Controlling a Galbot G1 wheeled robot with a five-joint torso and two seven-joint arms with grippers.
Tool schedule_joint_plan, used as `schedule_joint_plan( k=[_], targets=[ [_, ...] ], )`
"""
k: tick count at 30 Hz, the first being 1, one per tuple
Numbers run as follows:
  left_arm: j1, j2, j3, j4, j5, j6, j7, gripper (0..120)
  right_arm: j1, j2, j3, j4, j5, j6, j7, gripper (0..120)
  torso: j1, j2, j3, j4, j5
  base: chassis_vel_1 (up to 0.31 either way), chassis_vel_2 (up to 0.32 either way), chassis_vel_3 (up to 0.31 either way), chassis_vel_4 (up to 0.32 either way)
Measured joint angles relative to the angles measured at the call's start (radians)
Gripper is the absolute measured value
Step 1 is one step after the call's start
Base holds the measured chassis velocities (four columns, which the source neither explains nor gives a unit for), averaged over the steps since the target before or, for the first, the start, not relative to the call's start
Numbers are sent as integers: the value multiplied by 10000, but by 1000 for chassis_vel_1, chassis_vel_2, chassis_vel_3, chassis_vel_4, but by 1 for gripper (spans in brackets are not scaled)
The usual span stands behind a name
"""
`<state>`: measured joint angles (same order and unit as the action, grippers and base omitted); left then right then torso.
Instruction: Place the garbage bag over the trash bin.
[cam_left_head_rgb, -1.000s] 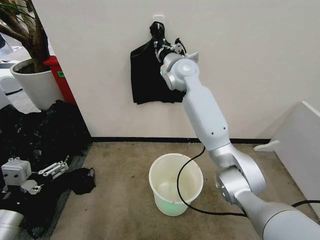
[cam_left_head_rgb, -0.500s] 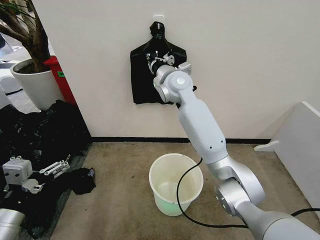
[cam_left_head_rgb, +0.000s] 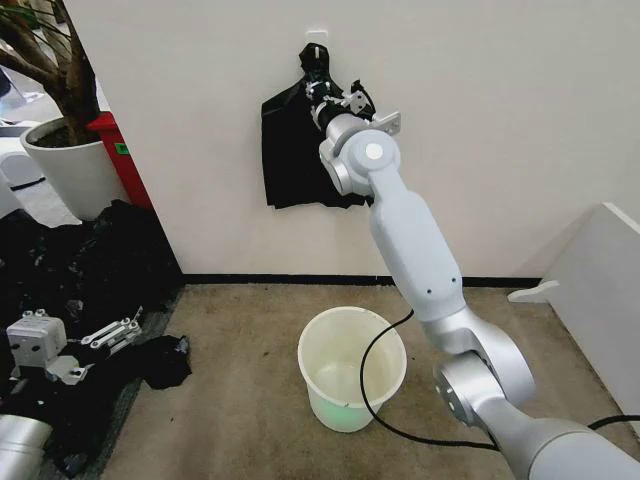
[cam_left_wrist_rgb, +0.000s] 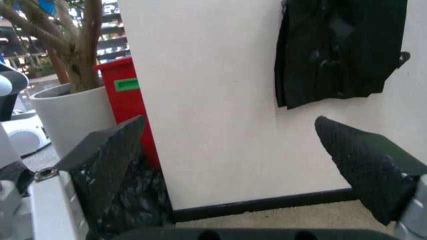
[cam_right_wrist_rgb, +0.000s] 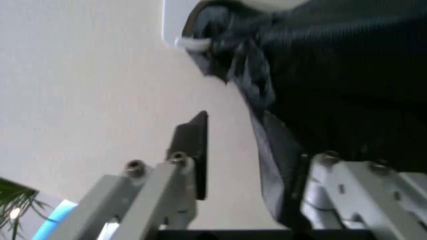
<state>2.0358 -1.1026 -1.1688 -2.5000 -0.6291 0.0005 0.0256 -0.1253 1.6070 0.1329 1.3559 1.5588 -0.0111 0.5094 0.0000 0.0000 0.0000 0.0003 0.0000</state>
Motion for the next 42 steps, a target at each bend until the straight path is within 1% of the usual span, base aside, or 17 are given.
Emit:
schedule_joint_plan(
  k=[3,5,6,8,10,11,12,18,22,29,33,35,36,37,38,39,42],
  targets=[
    [10,14,-3,0,-3,0,17,100,123,5,150,-258,-73,-16,-75,46,0,0,0,-4,1,0,0,0,0],
    [11,14,-3,0,-3,1,21,100,129,4,158,-268,-77,-18,-82,48,0,0,0,-4,1,0,0,0,0],
    [15,8,-6,0,-3,1,29,100,151,5,171,-287,-82,-32,-90,54,0,0,0,-5,1,0,0,0,0],
    [17,-6,-9,0,-4,1,34,100,156,7,170,-272,-69,-42,-86,63,0,-1,0,-3,0,0,0,0,0],
    [25,-16,-16,0,-4,0,38,100,153,9,136,-222,-42,-42,-74,68,0,-1,0,-3,1,0,0,0,0],
    [31,-21,-23,0,-4,0,45,100,145,12,97,-199,-34,-41,-72,74,0,-1,0,-2,0,0,0,0,0],
    [31,-21,-23,0,-4,0,45,100,145,12,97,-199,-34,-41,-72,74,0,-1,0,-2,0,0,0,0,0],
    [103,-33,-64,0,-5,1,55,100,281,17,140,-418,-76,-57,-129,98,0,-1,0,-3,0,0,0,0,0],
    [113,-50,-64,0,-5,0,58,100,375,16,160,-614,-134,-78,-225,100,0,-1,0,-2,0,0,0,0,0],
    [132,-85,-63,0,-3,0,88,100,437,12,275,-970,-269,-93,-340,100,0,-1,0,-3,0,0,0,0,0],
    [164,-89,-87,0,3,-1,93,100,539,12,309,-1101,-314,-109,-398,87,0,-1,0,-2,0,0,0,0,0],
    [159,-90,-87,0,7,-5,94,100,567,12,300,-1099,-313,-111,-395,79,0,-1,0,-3,0,0,0,0,0],
    [159,-90,-87,0,7,-5,94,100,567,12,300,-1099,-313,-111,-395,79,0,-1,0,-3,0,0,0,0,0],
    [154,-93,-87,0,8,-5,95,100,569,12,275,-1057,-299,-112,-377,72,0,-1,0,-3,0,0,0,0,0],
    [152,-95,-85,0,10,-5,96,100,569,12,247,-1012,-290,-112,-354,70,0,-1,0,-3,0,0,0,0,0],
    [149,-95,-85,0,13,-5,98,100,569,11,192,-930,-258,-111,-322,65,0,-1,0,-4,1,0,0,0,0],
    [127,-96,-85,0,16,-6,100,100,542,12,88,-790,-152,-106,-253,61,0,-1,0,-1,0,0,0,0,0]
  ],
)
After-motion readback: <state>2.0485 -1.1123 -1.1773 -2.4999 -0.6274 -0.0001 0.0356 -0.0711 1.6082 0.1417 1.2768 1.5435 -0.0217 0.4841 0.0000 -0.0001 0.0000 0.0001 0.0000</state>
